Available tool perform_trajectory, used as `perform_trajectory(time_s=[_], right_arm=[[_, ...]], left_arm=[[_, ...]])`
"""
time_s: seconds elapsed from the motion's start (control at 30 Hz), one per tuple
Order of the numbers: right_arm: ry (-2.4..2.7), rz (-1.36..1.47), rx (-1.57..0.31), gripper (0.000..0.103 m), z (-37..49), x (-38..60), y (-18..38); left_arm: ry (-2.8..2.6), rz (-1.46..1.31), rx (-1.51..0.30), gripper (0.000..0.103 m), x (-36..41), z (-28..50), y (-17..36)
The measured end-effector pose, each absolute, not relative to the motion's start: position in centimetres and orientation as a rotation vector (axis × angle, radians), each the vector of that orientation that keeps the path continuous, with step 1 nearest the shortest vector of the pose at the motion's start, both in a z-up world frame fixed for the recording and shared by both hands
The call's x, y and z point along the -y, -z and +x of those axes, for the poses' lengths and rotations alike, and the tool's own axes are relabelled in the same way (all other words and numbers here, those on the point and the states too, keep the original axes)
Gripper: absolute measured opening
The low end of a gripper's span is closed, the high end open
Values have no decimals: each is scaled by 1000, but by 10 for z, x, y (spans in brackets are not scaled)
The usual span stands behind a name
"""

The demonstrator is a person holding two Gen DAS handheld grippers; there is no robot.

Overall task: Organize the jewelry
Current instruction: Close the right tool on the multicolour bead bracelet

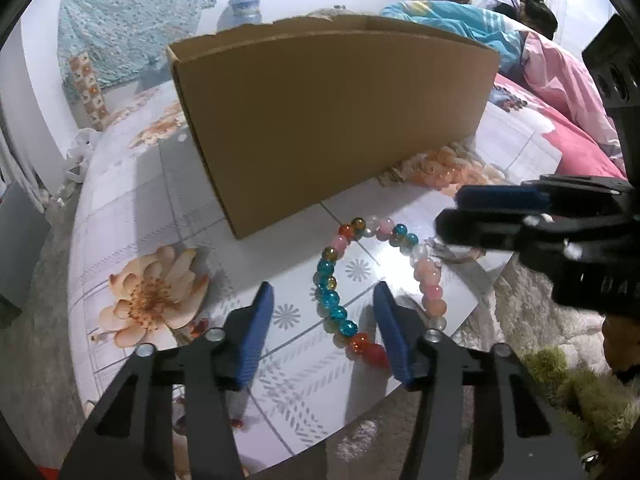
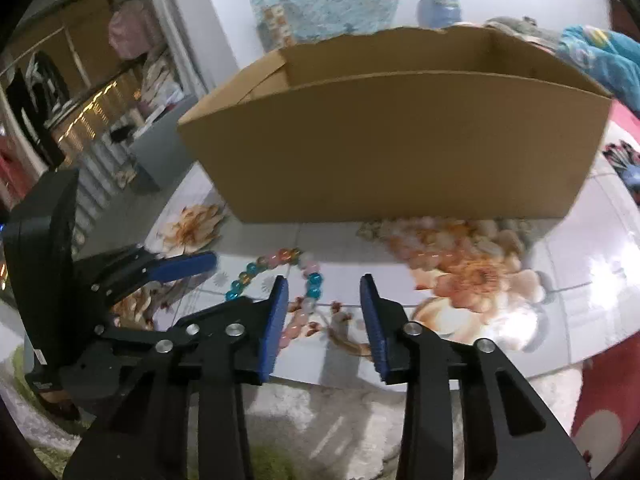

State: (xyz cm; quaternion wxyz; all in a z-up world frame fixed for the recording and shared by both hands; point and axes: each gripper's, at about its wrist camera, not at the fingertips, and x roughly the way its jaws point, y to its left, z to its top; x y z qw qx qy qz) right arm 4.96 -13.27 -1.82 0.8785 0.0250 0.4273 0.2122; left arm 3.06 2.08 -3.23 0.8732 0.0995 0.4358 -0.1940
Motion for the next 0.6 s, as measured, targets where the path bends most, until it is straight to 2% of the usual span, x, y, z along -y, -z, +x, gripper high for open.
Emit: perform_trajectory(time_s=[0.17,0.43,0.6], right_arm=[[-465,34,-937,18,56,121,28],[-460,0,-959,11,65,114,36],[-450,-25,-946,8,68,111,36]], left_arm=[[417,221,-909,39,-20,33,34],[435,228,-897,29,-23,38,35],[440,230,-883,19,-23,40,35]])
